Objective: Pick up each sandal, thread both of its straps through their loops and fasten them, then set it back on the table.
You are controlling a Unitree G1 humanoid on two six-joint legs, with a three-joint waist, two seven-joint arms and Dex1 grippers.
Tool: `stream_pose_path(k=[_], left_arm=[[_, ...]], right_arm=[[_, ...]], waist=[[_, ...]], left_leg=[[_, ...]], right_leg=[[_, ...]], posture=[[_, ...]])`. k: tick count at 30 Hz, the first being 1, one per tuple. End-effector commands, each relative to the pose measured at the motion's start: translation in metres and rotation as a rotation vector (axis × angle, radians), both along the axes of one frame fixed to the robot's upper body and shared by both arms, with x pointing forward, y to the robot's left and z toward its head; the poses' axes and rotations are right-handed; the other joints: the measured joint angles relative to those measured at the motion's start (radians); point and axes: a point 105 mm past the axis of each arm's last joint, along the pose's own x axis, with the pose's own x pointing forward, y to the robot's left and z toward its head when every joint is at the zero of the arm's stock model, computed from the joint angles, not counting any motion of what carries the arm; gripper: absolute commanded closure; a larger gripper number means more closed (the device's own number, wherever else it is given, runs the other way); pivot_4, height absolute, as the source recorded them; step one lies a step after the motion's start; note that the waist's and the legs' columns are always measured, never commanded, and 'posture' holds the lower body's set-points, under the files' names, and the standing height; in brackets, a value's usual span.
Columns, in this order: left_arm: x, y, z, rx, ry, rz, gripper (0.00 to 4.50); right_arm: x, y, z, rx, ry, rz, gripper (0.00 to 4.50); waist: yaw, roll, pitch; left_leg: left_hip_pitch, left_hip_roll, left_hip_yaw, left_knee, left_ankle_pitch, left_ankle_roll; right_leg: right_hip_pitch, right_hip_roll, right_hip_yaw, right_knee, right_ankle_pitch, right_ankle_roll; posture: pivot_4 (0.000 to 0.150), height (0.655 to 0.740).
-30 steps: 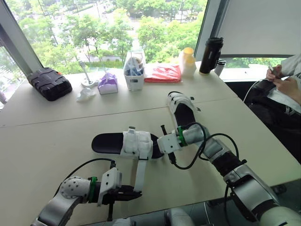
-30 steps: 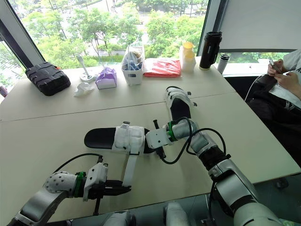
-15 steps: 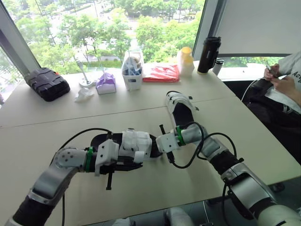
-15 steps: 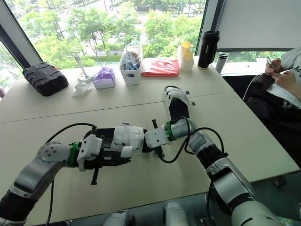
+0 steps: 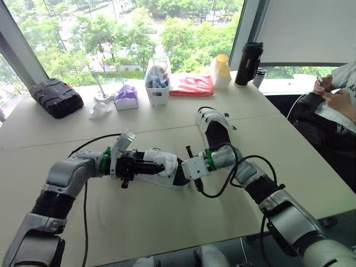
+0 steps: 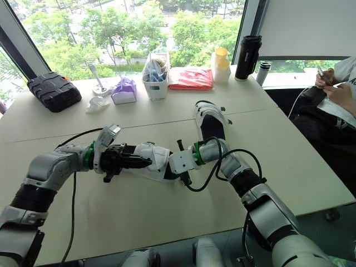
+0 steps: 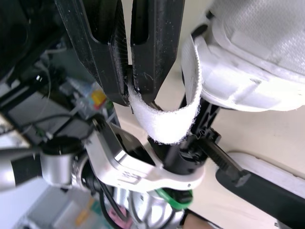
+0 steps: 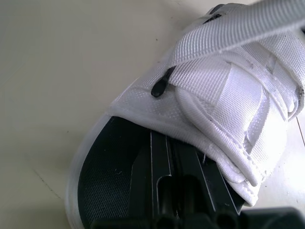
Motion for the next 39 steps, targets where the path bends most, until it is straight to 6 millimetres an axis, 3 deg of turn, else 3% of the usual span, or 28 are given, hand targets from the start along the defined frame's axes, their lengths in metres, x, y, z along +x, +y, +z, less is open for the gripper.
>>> stream_pose_path(k=[1, 9, 18, 21, 28, 34, 39], left_arm=[[0.012, -0.005, 0.009, -0.048, -0.014, 0.034, 4.45], [0.026, -0.017, -0.016, 0.038, 0.001, 0.101, 4.45], [0.043, -0.022, -0.019, 0.009, 0.049, 0.191, 4.45], [0.040, -0.025, -0.015, -0.008, 0.074, 0.174, 3.45], [0.052, -0.028, 0.002, -0.059, 0.069, 0.240, 0.06], [0.066, -0.035, 0.016, -0.058, 0.008, 0.298, 0.06], [0.084, -0.031, 0.054, -0.152, -0.032, 0.373, 0.06]], right_arm=[[0.001, -0.013, -0.021, -0.092, 0.045, -0.039, 4.50], [0.002, -0.014, -0.020, -0.088, 0.041, -0.046, 4.50], [0.004, -0.012, -0.019, -0.083, 0.035, -0.050, 4.50], [0.005, -0.012, -0.018, -0.081, 0.033, -0.051, 4.50], [0.005, -0.012, -0.018, -0.080, 0.032, -0.053, 4.50], [0.005, -0.012, -0.018, -0.078, 0.032, -0.053, 4.50], [0.004, -0.011, -0.018, -0.077, 0.032, -0.052, 4.50]], waist=[[0.000, 0.000, 0.000], [0.002, 0.000, 0.000], [0.012, 0.000, -0.001], [0.012, -0.001, -0.001], [0.015, -0.001, -0.001], [0.021, -0.001, -0.001], [0.021, -0.001, -0.001]], left_leg=[[0.000, -0.001, 0.000, 0.000, 0.000, 0.000], [0.000, -0.002, -0.001, 0.001, 0.001, -0.001], [0.001, -0.003, -0.001, 0.002, 0.002, -0.003], [0.001, -0.003, -0.001, 0.002, 0.002, -0.004], [0.002, -0.003, -0.001, 0.002, 0.002, -0.004], [0.002, -0.003, -0.002, 0.002, 0.003, -0.006], [0.002, -0.003, -0.002, 0.002, 0.004, -0.007]], right_leg=[[0.000, -0.001, 0.000, 0.000, 0.000, 0.000], [0.000, -0.002, 0.000, 0.001, 0.000, 0.000], [0.002, -0.003, 0.000, 0.002, 0.001, 0.001], [0.002, -0.003, 0.000, 0.002, 0.001, 0.000], [0.002, -0.003, 0.000, 0.004, 0.001, 0.001], [0.002, -0.003, 0.000, 0.004, 0.001, 0.001], [0.002, -0.003, 0.000, 0.004, 0.001, 0.001]], posture=[[0.150, 0.7400], [0.150, 0.7400], [0.150, 0.7400], [0.150, 0.7400], [0.150, 0.7400], [0.150, 0.7400], [0.150, 0.7400]])
